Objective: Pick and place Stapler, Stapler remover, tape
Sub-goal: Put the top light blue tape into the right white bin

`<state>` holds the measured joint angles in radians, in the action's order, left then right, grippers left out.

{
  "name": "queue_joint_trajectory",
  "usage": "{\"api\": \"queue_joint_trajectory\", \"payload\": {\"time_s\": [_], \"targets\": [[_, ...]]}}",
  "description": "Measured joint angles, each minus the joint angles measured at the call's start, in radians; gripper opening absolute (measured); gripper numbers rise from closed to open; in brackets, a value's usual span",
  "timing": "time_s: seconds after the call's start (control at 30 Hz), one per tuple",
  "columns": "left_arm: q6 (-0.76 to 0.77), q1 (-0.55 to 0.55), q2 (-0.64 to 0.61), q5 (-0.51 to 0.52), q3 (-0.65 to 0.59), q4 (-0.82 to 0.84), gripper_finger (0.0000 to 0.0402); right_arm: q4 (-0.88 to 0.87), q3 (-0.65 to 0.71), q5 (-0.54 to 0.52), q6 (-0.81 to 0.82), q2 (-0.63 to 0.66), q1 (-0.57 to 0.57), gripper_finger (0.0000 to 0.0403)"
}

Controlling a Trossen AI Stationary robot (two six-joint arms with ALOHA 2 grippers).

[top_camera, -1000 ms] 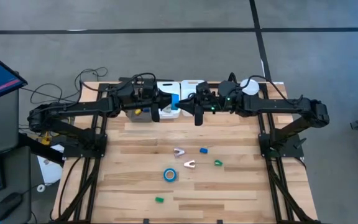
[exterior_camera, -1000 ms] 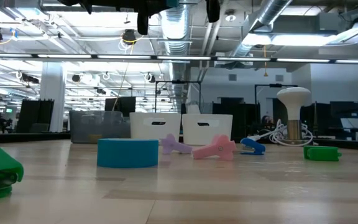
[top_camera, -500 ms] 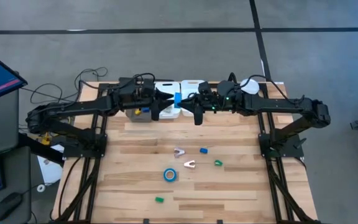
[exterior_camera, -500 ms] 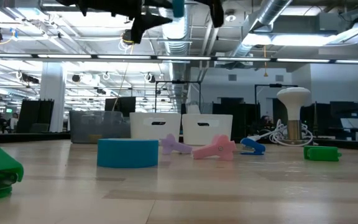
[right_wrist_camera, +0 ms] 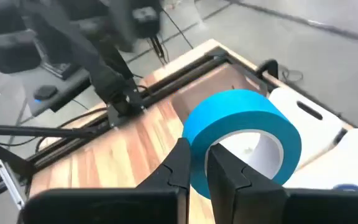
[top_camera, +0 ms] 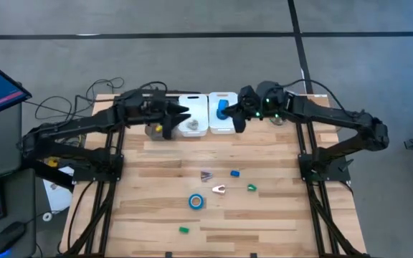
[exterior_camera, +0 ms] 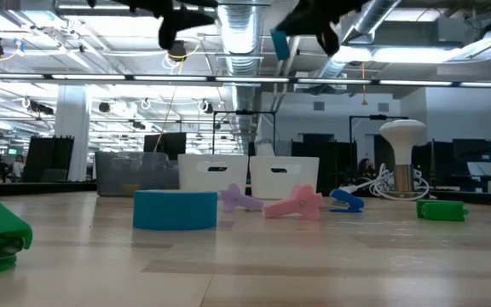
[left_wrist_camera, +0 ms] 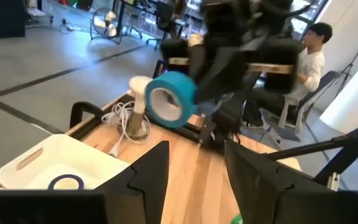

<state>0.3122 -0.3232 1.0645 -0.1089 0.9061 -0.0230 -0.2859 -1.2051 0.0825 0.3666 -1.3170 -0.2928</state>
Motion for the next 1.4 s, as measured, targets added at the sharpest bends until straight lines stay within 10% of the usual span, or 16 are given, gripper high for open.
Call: {"api": "queue_joint_trajectory", "payload": {"time_s": [0.73,1.4], "targets": [[0.007,0.001,-0.217,-0.001,0.001,0.069,0.0126,-0.041,-0.001,0.008,-0.002,-0.412,-0.188,0.0019],[0.007,0.001,-0.212,0.0,0.001,0.068,0.0126,-0.116,-0.002,-0.06,-0.002,-0.501,-0.194,0.0027]]}}
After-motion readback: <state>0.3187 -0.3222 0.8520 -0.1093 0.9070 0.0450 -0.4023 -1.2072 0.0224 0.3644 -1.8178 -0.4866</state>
